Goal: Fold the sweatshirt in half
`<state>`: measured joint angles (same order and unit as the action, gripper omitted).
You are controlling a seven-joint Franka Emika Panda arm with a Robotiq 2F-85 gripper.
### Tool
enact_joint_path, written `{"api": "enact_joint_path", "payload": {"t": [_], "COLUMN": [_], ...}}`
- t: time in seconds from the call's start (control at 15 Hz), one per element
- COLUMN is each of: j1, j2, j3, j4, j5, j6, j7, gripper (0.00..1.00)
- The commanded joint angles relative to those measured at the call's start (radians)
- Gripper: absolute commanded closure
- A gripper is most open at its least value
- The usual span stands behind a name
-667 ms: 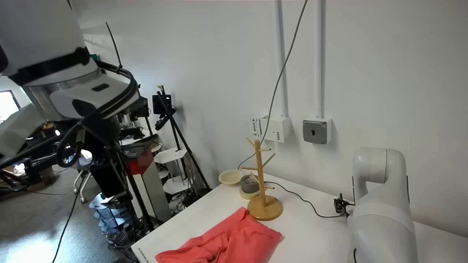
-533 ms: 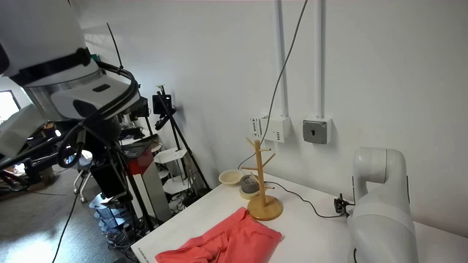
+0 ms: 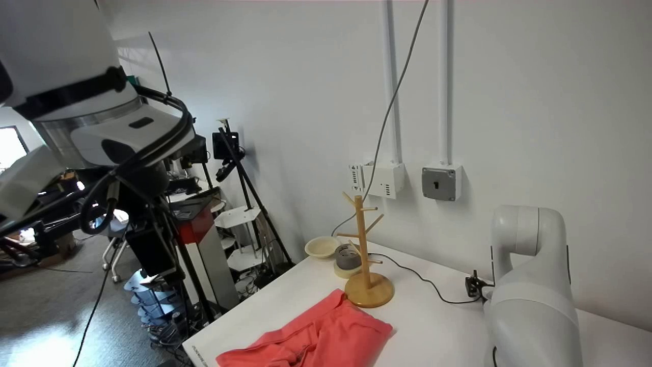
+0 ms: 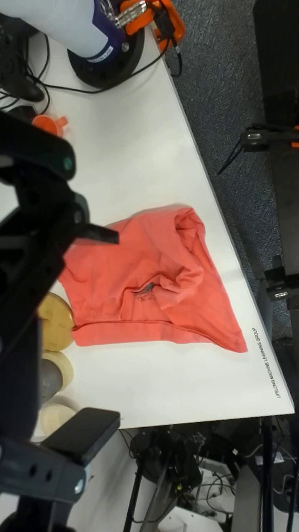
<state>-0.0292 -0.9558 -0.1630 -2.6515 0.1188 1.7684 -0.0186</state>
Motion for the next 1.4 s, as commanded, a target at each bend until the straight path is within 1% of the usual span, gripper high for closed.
{"api": "enact_joint_path", "payload": {"t": [0.0,1.2,1.27,1.33], "j1": [-0.021,-0.019,0.042,0.045], "j2": [0.004,0.009,0.202,0.217], "j3": [0.015,0.016,0.067,0.084], "j4": [0.003,0.008,0.147,0.151], "j5": [0.013,0.004,0.038,0.041], "j6": [-0.004,-0.013,0.057,0.074], "j7": [-0.014,-0.023,0.024,0.03], "gripper": [0.0,0.0,0.0,0.0]}}
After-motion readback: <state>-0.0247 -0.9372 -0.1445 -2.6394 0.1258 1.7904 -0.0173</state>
